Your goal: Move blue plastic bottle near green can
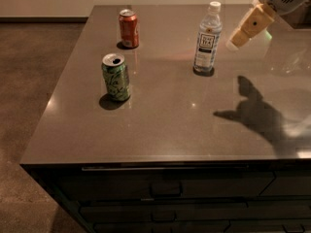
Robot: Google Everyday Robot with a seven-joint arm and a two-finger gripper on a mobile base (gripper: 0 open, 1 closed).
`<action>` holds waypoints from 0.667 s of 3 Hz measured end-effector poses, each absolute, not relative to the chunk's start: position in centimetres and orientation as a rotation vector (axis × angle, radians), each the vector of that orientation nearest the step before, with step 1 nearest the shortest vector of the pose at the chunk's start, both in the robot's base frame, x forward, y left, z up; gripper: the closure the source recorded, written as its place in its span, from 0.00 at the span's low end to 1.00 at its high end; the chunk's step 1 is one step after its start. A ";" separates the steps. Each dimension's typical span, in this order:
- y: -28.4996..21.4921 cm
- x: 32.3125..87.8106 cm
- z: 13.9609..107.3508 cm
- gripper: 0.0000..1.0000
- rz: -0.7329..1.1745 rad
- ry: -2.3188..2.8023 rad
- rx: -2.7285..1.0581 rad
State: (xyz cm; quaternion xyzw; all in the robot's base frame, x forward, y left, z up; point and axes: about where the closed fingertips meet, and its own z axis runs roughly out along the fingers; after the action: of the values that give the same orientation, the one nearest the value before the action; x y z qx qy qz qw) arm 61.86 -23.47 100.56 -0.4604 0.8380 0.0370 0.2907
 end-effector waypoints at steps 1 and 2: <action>-23.4 65.8 99.6 0.00 0.182 2.211 -1.096; -22.7 69.4 98.6 0.00 0.242 2.188 -0.998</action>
Offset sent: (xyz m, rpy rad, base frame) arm 0.1178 0.0074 -0.0202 0.2918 -0.0745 -0.1612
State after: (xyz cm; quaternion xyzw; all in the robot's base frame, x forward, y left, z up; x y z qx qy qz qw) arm 69.37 -22.70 98.60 -0.3862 0.8465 0.0937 0.3544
